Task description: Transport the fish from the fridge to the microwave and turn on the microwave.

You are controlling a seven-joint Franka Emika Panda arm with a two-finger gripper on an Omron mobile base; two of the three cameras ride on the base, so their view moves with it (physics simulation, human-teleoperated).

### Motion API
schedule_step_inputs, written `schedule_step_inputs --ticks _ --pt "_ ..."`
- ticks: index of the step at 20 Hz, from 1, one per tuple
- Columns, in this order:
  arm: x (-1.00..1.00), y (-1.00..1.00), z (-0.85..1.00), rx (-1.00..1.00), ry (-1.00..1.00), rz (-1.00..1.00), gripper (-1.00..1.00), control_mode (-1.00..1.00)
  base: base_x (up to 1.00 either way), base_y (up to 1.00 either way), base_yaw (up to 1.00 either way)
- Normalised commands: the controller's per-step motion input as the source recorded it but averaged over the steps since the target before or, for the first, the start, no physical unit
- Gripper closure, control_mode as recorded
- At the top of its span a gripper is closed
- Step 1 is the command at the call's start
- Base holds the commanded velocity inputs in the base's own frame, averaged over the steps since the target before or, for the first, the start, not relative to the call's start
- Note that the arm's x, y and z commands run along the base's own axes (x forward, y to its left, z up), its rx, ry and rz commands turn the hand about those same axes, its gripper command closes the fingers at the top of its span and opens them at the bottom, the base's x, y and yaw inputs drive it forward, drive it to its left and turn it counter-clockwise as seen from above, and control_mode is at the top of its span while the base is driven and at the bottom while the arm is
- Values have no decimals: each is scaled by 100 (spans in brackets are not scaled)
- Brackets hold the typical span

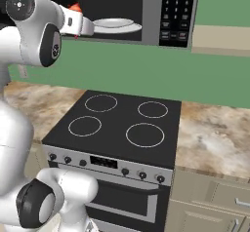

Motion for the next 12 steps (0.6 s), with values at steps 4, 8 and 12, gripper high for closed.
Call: schedule_step_inputs --ticks 4,8,12 --pt "59 0 0 0 7 0 100 -100 0 0 0" --pt "57 0 0 0 0 0 100 -100 0 0 0" --pt "49 -5 -5 0 0 0 100 -100 0 0 0"
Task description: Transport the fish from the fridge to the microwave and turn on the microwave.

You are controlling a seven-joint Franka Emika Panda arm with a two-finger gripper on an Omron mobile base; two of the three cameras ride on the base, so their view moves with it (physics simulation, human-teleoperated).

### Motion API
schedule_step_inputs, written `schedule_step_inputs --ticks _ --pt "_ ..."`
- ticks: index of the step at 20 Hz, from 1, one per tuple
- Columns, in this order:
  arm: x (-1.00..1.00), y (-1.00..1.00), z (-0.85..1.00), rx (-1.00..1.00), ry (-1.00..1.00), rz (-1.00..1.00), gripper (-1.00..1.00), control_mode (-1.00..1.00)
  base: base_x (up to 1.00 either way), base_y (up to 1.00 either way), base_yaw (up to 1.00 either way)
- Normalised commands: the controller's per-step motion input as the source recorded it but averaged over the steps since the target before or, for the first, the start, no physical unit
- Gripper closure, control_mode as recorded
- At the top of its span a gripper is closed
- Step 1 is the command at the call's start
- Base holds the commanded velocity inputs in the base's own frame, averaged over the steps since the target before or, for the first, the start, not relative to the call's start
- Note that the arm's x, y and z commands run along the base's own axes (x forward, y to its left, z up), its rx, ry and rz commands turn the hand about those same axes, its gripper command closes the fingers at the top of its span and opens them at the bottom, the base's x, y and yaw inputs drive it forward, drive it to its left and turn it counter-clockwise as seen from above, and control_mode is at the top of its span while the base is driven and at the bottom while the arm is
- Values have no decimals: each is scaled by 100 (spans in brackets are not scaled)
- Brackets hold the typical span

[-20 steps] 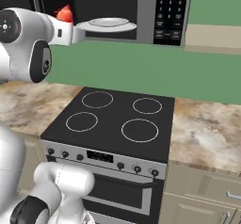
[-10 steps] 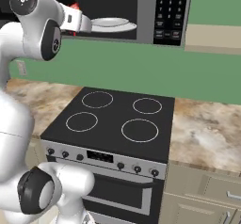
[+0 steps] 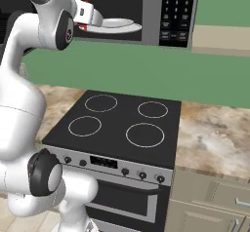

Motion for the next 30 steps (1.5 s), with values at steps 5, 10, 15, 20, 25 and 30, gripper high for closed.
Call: schedule_step_inputs --ticks 5,10,15,20,25,30 --pt "47 -6 -8 0 0 0 100 -100 0 0 0" --pt "46 -4 -5 0 4 0 100 -100 0 0 0" --pt "42 0 -12 0 5 0 100 -100 0 0 0" --pt "41 0 -17 0 5 0 100 -100 0 0 0" --pt "48 0 -17 0 1 0 100 -100 0 0 0" --pt "47 0 -4 0 0 0 100 -100 0 0 0"
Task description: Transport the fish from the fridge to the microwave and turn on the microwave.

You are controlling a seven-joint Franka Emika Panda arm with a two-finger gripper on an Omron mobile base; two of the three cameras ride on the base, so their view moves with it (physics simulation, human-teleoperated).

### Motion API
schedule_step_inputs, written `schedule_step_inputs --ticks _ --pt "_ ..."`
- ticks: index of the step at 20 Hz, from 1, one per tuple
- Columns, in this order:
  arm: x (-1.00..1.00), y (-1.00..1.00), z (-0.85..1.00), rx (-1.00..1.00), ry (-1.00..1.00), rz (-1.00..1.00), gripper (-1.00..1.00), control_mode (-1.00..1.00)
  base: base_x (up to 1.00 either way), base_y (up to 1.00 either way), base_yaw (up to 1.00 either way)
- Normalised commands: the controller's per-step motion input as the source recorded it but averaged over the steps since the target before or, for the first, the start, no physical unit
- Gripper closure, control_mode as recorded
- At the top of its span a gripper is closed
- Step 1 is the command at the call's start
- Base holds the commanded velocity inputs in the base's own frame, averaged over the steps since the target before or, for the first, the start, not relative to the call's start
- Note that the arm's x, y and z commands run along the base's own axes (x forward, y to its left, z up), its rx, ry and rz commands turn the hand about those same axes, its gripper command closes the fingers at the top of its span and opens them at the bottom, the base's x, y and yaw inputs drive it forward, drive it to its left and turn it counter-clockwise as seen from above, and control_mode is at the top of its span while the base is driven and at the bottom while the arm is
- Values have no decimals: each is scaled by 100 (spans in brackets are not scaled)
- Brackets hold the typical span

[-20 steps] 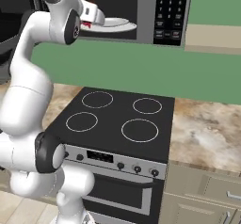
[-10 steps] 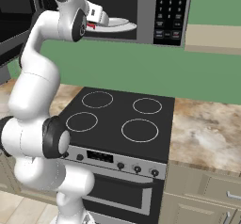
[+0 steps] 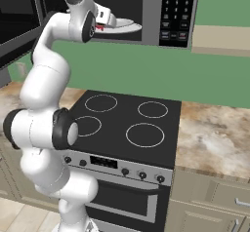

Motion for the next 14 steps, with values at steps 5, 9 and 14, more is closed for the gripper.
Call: schedule_step_inputs --ticks 5,9,14 --pt "50 0 0 0 0 0 100 -100 0 0 0" --pt "46 0 0 0 0 0 100 -100 0 0 0" --pt "39 0 0 0 0 0 100 -100 0 0 0"
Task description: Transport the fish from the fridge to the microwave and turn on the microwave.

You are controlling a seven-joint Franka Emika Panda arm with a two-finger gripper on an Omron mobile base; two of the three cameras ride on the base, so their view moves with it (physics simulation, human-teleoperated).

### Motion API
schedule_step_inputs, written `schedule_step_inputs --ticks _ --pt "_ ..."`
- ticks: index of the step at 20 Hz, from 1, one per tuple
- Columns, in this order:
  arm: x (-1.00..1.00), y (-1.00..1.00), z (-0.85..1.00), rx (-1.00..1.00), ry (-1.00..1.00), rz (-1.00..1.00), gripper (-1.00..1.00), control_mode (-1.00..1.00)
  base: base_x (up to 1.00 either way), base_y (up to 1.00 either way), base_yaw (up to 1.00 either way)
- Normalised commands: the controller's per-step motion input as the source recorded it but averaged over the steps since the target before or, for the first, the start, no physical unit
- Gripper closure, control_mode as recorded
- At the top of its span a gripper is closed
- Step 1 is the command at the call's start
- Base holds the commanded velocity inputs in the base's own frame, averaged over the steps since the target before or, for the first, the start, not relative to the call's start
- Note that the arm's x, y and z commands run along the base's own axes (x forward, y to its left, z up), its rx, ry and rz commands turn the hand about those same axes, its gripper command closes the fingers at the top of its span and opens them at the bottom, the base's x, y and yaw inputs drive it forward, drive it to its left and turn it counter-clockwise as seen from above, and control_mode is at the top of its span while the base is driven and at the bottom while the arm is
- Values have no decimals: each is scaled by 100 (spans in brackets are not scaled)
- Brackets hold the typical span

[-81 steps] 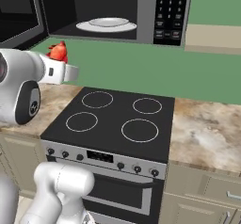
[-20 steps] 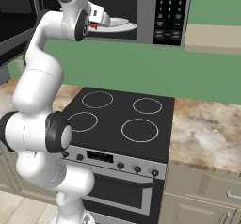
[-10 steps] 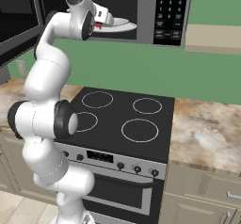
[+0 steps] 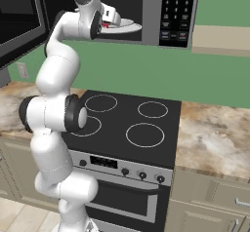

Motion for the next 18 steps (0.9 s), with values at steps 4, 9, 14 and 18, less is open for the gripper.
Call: schedule_step_inputs --ticks 4,9,14,18 --pt "31 0 0 0 0 0 100 -100 0 0 0" --pt "26 -1 0 0 0 0 100 -100 0 0 0" --pt "24 0 0 0 0 0 100 -100 0 0 0" --pt "21 0 -3 0 0 0 100 -100 0 0 0"
